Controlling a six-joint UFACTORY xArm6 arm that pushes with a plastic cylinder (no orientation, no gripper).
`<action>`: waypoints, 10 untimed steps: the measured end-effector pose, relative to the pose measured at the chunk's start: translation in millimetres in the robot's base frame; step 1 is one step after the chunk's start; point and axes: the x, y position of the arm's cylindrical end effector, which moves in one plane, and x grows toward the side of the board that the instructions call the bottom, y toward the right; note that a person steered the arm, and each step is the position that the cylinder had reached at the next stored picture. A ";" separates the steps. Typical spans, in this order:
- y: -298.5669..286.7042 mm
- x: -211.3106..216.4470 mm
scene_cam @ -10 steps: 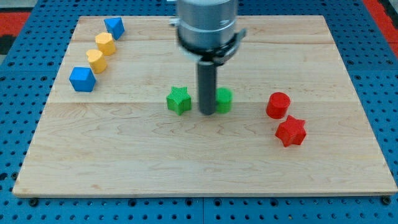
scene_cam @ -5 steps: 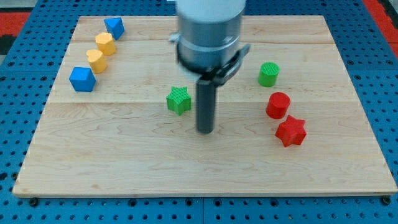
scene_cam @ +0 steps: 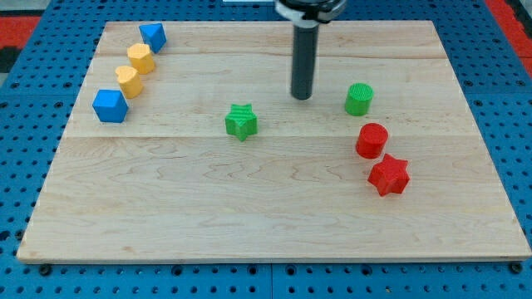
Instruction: Place the green blocks in a horizontal line with the blue cube
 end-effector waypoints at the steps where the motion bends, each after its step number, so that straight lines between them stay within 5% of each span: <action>1: 39.2 1.1; 3: 71.6 24.0; 5: -12.9 42.1; 6: -40.4 102.1; 7: -87.4 107.4; 10: -68.0 -13.7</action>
